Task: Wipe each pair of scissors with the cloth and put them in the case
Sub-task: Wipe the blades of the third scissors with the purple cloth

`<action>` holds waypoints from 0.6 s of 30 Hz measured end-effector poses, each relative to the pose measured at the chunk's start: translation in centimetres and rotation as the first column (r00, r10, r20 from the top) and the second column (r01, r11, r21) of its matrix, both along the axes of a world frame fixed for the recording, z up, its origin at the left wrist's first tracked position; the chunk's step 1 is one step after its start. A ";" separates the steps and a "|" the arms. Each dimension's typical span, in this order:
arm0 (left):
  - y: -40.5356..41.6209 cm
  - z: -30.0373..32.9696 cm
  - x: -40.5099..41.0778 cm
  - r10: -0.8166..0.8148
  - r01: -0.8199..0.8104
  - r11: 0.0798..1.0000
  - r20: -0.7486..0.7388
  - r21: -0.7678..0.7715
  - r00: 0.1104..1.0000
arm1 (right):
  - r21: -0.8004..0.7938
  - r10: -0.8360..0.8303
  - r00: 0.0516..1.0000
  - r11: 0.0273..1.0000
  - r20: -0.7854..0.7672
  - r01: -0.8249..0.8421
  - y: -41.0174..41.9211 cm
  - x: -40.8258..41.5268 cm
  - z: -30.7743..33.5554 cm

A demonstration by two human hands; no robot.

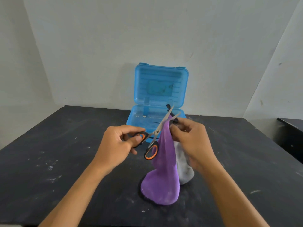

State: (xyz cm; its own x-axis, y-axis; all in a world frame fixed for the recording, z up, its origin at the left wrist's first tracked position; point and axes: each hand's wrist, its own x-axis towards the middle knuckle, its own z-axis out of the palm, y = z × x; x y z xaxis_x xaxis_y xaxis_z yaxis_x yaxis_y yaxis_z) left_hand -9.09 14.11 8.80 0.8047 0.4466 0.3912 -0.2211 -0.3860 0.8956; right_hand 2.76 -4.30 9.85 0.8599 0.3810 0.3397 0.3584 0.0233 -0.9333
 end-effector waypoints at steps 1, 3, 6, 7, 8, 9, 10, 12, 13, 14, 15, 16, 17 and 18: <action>-0.1 -0.1 -0.1 -0.014 0.014 1.000 -0.009 0.001 1.000 | 0.020 0.019 1.000 1.000 -0.021 -0.018 0.2 -0.1 -0.4; -0.1 -0.3 -0.1 -0.024 0.024 1.000 -0.019 -0.014 1.000 | 0.041 0.081 0.994 0.996 -0.071 -0.078 0.5 -0.3 -1.2; 0.0 -0.9 -0.1 -0.007 0.007 1.000 -0.025 -0.030 1.000 | 0.075 0.192 0.965 0.981 -0.176 -0.181 0.9 -1.2 -2.2; -0.1 -1.1 -0.1 -0.002 0.001 0.999 -0.030 -0.038 1.000 | 0.092 0.227 0.951 0.973 -0.210 -0.212 0.9 -1.5 -2.5; -0.3 -1.2 -0.1 -0.002 0.000 0.999 -0.035 -0.044 0.999 | 0.111 0.259 0.936 0.965 -0.238 -0.239 1.0 -1.8 -2.6; -0.5 -1.4 0.0 -0.005 0.003 0.999 -0.036 -0.053 0.999 | 0.131 0.286 0.924 0.957 -0.255 -0.260 1.1 -2.1 -2.8; -0.7 -1.5 0.0 -0.009 0.006 0.997 -0.031 -0.076 0.999 | 0.148 0.301 0.917 0.951 -0.262 -0.271 1.1 -2.3 -2.9; -1.0 -1.6 0.0 -0.011 0.011 0.987 -0.002 -0.158 1.000 | 0.175 0.313 0.909 0.946 -0.275 -0.272 1.2 -2.4 -3.0; -1.1 -1.6 -0.1 -0.006 0.007 0.982 0.009 -0.188 1.000 | 0.186 0.314 0.906 0.945 -0.283 -0.269 1.3 -2.4 -3.1; -1.2 -1.6 -0.1 -0.002 0.004 0.979 0.013 -0.205 1.000 | 0.194 0.314 0.905 0.944 -0.285 -0.267 1.5 -2.3 -3.2; -1.4 -1.5 -0.1 -0.004 0.007 0.976 0.013 -0.220 1.000 | 0.194 0.317 0.906 0.943 -0.279 -0.270 1.6 -2.3 -3.3; -1.6 -1.4 -0.2 -0.011 0.013 0.971 0.011 -0.238 1.000 | 0.176 0.316 0.911 0.945 -0.266 -0.277 1.7 -2.2 -3.3; -1.8 -1.3 -0.2 -0.016 0.017 0.967 0.008 -0.253 1.000 | 0.134 0.310 0.918 0.949 -0.247 -0.285 1.8 -2.2 -3.4; -1.8 -1.2 -0.2 -0.017 0.017 0.966 0.002 -0.259 1.000 | 0.081 0.305 0.925 0.952 -0.226 -0.294 1.8 -2.2 -3.5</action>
State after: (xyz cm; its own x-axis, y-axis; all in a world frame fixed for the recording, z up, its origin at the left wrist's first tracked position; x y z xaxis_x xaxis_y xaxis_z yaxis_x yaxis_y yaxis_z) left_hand -9.30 12.26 7.56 0.8131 0.5191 0.2636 -0.2255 -0.1367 0.9646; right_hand 0.60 -2.49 6.38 0.7653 0.6219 0.1660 0.1006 0.1391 -0.9852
